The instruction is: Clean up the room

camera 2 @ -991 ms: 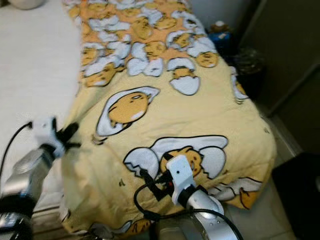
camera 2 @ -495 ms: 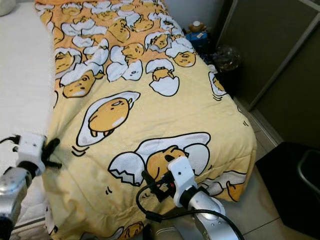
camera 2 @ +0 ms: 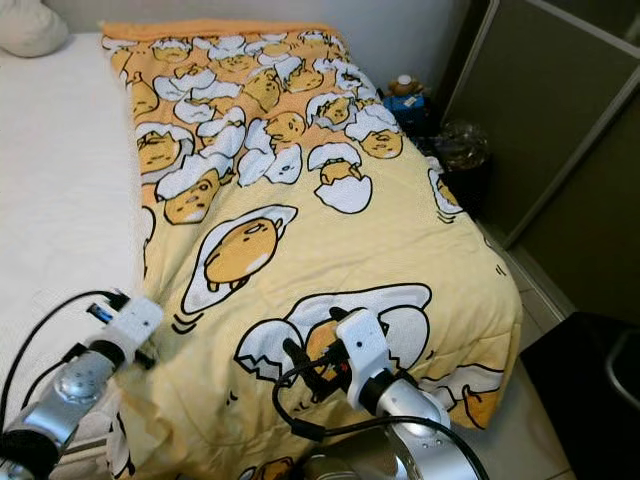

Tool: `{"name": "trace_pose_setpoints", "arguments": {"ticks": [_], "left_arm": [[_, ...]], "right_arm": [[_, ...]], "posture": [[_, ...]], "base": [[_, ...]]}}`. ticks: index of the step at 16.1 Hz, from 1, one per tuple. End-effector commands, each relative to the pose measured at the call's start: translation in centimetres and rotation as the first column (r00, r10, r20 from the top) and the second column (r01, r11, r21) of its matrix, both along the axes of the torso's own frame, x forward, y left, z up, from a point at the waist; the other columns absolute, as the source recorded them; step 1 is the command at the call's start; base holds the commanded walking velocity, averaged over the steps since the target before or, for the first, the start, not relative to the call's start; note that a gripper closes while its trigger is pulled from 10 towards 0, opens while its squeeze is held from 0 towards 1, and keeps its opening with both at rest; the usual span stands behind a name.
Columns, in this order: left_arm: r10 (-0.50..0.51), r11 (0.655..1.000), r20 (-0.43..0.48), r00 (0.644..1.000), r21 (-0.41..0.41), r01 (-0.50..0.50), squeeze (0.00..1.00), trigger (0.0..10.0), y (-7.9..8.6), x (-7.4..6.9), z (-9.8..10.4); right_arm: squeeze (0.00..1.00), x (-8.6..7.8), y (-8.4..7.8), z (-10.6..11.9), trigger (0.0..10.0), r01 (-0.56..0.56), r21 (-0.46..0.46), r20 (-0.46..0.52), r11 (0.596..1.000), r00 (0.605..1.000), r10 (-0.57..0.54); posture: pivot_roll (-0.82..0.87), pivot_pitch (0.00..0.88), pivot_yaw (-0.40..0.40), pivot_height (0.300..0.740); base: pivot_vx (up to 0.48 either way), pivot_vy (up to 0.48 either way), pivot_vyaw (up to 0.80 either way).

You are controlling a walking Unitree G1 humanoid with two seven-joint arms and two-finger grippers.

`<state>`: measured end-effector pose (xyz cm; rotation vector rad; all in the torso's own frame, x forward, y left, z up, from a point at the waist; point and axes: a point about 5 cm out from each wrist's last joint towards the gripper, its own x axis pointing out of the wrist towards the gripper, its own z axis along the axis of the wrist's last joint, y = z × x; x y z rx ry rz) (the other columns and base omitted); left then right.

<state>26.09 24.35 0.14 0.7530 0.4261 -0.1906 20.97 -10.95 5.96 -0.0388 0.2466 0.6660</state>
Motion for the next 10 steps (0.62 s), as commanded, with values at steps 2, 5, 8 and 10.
{"name": "trace_pose_setpoints", "arguments": {"ticks": [2,5,8,10], "left_arm": [[0.057,0.986,-0.301,0.952,0.168,-0.006,0.0,1.1,2.0,-5.2,-4.6],[-0.002,0.974,-0.336,0.942,0.212,0.078,1.0,10.0,1.2,-5.3,-5.1],[-0.053,0.94,-0.23,0.972,0.317,0.126,1.0,10.0,0.6,-3.6,-4.1],[-0.026,0.932,-0.115,0.993,0.357,0.066,1.0,10.0,1.4,-2.0,-2.5]], "right_arm": [[0.0,-0.1,-0.5,-0.2,10.0,0.001,-0.014,-0.007,1.0,1.0,-0.001],[0.0,-0.1,-0.4,-0.1,10.0,-0.003,-0.015,-0.007,1.0,1.0,0.003],[0.0,-0.2,-0.4,-0.1,10.0,-0.005,-0.016,-0.007,1.0,1.0,0.004],[0.0,-0.3,-0.5,-0.1,10.0,0.0,-0.016,-0.008,1.0,1.0,0.0]], "posture": [[-0.06,0.001,-0.037,0.74],[-0.06,0.008,-0.038,0.74],[-0.07,0.014,-0.039,0.74],[-0.07,0.016,-0.037,0.74]], "base": [[0.0,0.0,0.0],[0.0,0.0,0.0],[0.0,0.0,0.0],[0.0,0.0,0.0]]}}
